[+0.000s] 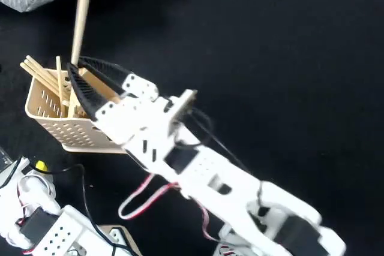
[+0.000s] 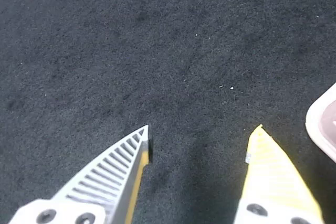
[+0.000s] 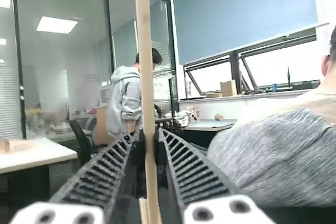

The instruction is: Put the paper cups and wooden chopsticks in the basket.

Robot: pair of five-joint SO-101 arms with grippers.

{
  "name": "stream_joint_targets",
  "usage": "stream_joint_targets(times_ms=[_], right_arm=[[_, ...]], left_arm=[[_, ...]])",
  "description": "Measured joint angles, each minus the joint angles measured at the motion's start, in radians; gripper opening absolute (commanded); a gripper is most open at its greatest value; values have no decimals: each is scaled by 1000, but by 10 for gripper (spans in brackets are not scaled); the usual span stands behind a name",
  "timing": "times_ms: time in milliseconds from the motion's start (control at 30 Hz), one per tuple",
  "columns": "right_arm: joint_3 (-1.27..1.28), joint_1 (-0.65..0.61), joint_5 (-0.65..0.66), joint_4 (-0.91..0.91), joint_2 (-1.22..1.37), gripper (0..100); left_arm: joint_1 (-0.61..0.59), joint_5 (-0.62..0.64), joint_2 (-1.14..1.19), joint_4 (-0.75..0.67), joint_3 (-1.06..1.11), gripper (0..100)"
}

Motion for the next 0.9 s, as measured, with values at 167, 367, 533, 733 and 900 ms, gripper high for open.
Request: stream_joint_targets(times_ms=[167,367,533,733,900], right_arm=[[-77,-9,61,-114,219,12],[-137,-9,78,-149,316,12],[-137,-9,81,-149,321,12],[-138,-26,83,-147,321,16],[-141,-40,84,-60,302,16]], left_arm=[[0,0,0,0,0,296],[0,0,0,0,0,296],[0,0,0,0,0,296],[0,0,0,0,0,296],[0,0,0,0,0,296]])
